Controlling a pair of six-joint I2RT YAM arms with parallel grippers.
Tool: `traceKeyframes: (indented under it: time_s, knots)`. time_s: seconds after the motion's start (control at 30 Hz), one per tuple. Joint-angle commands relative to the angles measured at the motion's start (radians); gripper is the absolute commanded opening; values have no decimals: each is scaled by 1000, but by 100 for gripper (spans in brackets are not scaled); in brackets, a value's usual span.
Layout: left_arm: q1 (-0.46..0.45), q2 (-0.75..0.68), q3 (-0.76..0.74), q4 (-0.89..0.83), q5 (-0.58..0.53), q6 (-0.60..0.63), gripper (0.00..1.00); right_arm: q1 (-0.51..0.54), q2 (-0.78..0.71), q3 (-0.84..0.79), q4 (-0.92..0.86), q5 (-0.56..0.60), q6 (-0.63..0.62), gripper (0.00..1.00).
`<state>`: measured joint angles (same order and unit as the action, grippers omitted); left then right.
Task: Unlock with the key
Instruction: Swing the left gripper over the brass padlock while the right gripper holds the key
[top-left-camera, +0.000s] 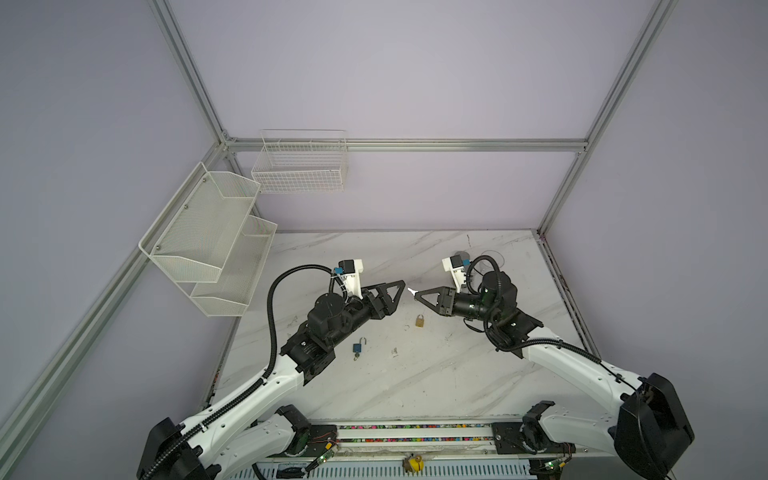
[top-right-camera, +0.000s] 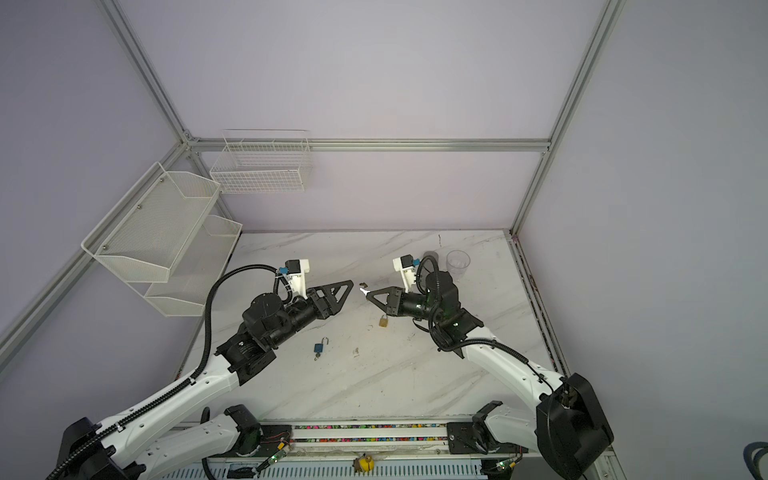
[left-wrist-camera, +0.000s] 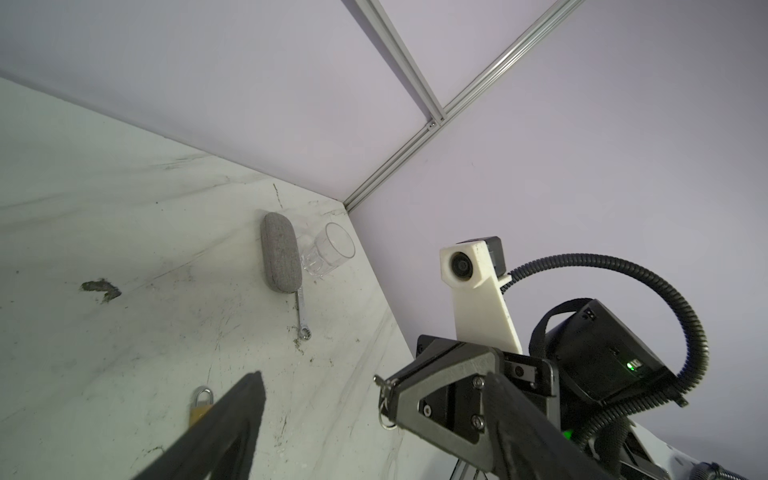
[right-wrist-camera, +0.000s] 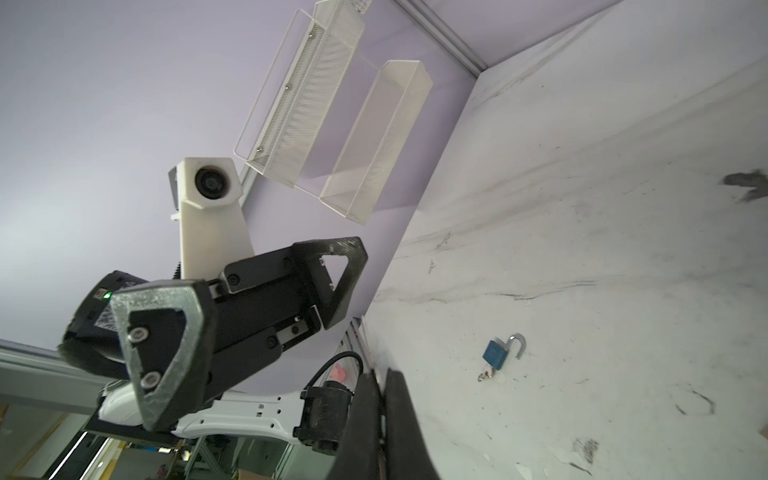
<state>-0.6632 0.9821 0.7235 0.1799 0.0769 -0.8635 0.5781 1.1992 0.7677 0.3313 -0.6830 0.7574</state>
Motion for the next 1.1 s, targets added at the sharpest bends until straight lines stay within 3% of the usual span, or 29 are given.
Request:
traceKeyframes:
  time_s: [0.0,0.4,0.67,0.77,1.07]
  knots:
    - [-6,26,123,-142,-36,27,85,-16,-45,-10,-154,92,-83,0]
    - [-162,338,390,-617,-226,110,89,-136,-75,-169,-271,183,-130,0]
    - [-229,637,595,-745,-287,148,86,-222,-41,-221,-291,207,-169,0]
    - [-243,748,689,-809,-304,168,80,-229,-25,-221,-308,240,-191,0]
    - [-249,993,893,-930,-379,183,75,-231,-3,-201,-318,257,-209,0]
